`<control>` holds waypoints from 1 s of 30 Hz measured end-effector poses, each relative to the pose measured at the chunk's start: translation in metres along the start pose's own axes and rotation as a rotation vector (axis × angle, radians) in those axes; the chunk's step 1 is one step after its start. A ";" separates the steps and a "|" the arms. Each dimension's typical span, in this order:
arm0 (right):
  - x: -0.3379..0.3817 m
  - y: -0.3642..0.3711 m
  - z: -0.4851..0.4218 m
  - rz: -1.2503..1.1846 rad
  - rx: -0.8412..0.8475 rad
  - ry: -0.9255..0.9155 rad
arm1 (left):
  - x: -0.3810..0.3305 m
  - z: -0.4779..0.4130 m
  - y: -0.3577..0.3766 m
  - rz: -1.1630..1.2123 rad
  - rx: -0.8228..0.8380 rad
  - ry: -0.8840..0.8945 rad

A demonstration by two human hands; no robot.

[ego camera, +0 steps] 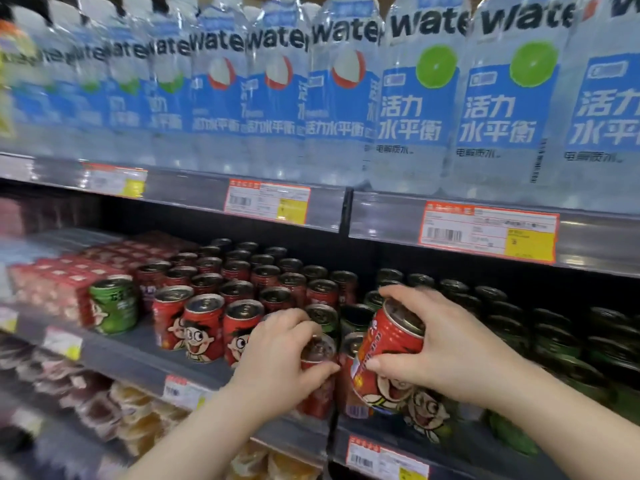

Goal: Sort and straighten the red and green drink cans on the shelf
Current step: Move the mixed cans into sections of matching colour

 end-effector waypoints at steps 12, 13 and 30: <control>0.148 0.076 -0.096 -0.139 0.022 -0.259 | 0.205 0.040 -0.094 -0.085 -0.156 -0.399; 0.165 0.085 -0.108 -0.131 0.021 -0.279 | 0.227 0.042 -0.101 -0.104 -0.152 -0.429; 0.253 0.245 -0.264 0.335 0.262 -0.103 | 0.363 0.015 -0.087 -0.139 0.291 -0.254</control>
Point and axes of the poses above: each hand's wrist, its own z-axis away from the middle knuckle, its own y-axis out of the palm, x = y × z, the point moved 8 cm from there along -z, towards the middle knuckle, and after that the axes turned 3 degrees about x, right-handed, at the moved point
